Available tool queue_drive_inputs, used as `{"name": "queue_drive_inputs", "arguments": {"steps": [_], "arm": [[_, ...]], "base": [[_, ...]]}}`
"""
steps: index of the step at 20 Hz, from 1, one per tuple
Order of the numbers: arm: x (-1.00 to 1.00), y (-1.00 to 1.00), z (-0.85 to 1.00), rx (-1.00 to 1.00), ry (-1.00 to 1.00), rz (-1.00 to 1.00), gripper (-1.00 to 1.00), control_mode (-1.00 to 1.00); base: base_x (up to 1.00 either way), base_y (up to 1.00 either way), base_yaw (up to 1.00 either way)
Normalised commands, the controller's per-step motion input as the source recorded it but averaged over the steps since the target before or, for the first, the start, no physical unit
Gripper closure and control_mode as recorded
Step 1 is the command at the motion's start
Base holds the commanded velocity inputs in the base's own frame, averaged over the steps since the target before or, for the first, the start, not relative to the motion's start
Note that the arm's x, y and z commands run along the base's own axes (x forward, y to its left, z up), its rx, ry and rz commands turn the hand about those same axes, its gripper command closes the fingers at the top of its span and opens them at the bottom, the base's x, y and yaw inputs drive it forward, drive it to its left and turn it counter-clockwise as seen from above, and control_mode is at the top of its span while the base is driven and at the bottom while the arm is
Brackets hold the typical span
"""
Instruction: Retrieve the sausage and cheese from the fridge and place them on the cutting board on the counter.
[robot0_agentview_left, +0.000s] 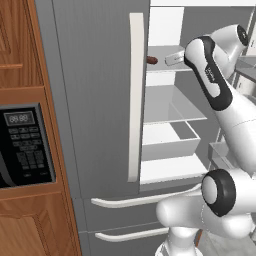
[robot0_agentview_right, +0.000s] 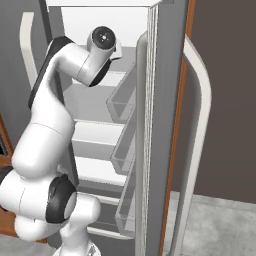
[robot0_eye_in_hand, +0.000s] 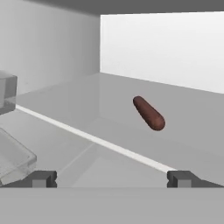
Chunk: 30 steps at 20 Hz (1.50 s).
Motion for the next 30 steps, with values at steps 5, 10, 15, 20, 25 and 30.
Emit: {"name": "queue_drive_inputs", "arguments": {"steps": [5, 10, 15, 20, 25, 30], "arm": [[0.38, 0.00, 0.00, 0.00, 0.04, 0.00, -1.00, -1.00], [0.28, 0.00, -0.01, 0.00, 0.08, 0.00, -1.00, -1.00], [0.15, 0.00, -0.02, 0.00, 0.09, 0.00, -1.00, -1.00], [0.17, 0.03, -0.13, -0.03, 0.03, 0.01, -1.00, -1.00], [0.21, 0.14, -0.21, -0.04, 0.00, 0.03, -1.00, -1.00], [0.58, 0.11, -0.10, -0.01, 0.00, 0.03, -1.00, -1.00]], "base": [[0.00, 0.00, 0.00], [0.00, 0.00, 0.00], [0.00, 0.00, 0.00], [0.00, 0.00, 0.00], [0.00, 0.00, 0.00], [0.00, 0.00, 0.00]]}}
